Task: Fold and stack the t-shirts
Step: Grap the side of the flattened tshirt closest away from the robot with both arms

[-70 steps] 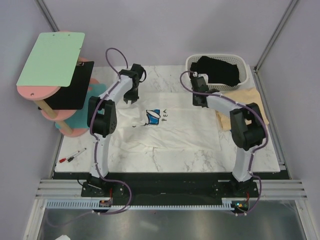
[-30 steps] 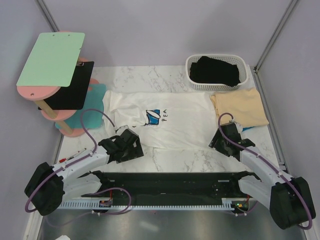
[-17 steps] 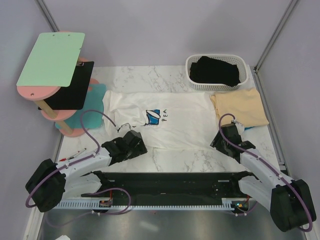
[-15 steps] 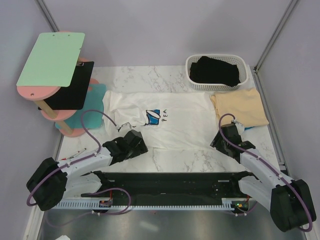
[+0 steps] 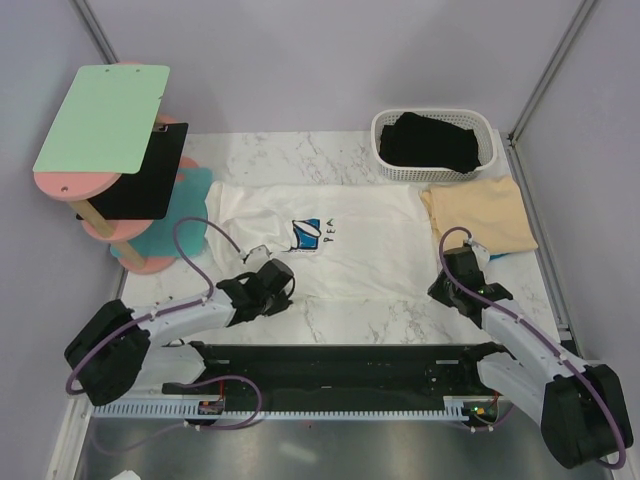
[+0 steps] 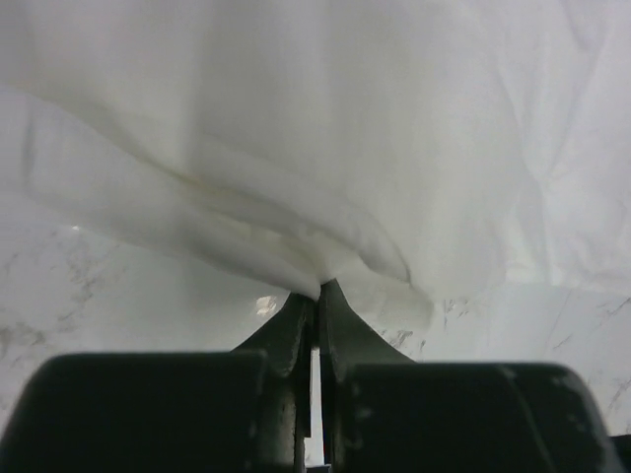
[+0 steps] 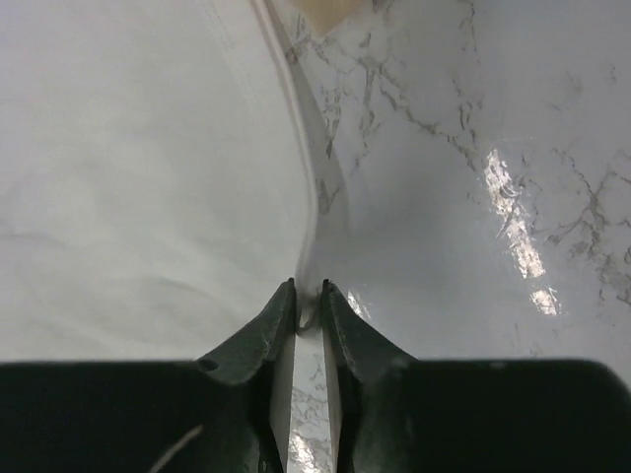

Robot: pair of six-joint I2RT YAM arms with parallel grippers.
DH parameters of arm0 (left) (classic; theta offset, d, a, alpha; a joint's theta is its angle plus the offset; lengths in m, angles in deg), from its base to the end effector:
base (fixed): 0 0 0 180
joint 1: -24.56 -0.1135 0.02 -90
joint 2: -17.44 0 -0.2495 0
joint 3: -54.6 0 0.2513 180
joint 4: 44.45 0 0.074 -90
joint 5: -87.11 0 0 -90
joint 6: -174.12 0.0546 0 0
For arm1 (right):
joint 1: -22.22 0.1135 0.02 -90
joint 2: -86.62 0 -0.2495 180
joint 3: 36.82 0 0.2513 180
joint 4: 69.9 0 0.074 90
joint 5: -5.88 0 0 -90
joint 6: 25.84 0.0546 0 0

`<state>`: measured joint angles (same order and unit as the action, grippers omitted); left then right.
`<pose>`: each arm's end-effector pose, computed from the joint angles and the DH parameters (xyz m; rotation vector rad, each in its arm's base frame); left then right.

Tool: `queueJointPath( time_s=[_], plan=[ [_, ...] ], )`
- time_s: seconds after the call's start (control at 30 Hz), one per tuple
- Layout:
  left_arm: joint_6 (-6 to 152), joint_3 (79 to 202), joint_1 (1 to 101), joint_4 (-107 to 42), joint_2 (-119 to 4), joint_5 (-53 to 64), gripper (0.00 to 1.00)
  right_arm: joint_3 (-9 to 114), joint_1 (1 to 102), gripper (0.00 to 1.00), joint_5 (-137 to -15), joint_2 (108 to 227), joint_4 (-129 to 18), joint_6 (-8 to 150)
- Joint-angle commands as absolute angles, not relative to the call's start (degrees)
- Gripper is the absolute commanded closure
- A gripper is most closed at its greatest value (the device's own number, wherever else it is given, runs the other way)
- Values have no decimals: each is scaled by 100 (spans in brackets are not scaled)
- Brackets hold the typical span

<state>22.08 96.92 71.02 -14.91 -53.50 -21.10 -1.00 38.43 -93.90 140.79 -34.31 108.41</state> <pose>0.1677 -0.1517 0.1220 -0.4600 2.5045 -0.3507 0.1828 0.0435 0.1334 0.6748 2.4143 0.2254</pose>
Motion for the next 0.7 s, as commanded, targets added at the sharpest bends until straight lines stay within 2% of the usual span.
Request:
queueJointPath(
  time_s=[0.0, 0.03, 0.1, 0.5, 0.67],
  plan=[
    [1952, 9574, 7176, -165, -4367, -2204, 98, 20, 3813, 85, -9274, 13778, -3316, 10829],
    [1987, 9618, 7167, -6, -4173, -2205, 98, 37, 3821, 93, -9247, 13690, -3289, 10811],
    [1996, 9662, 7176, 537, -3584, -2196, 98, 90, 3821, 100, -9221, 13611, -3149, 10767],
    [1917, 9785, 7193, 2078, -1993, -1398, 98, 108, 3821, 100, -9150, 12952, -2358, 10749],
    [1856, 10382, 7193, 2919, -1438, -1571, 98, 160, 3821, 100, -9071, 12653, -2147, 10819]
  ],
)
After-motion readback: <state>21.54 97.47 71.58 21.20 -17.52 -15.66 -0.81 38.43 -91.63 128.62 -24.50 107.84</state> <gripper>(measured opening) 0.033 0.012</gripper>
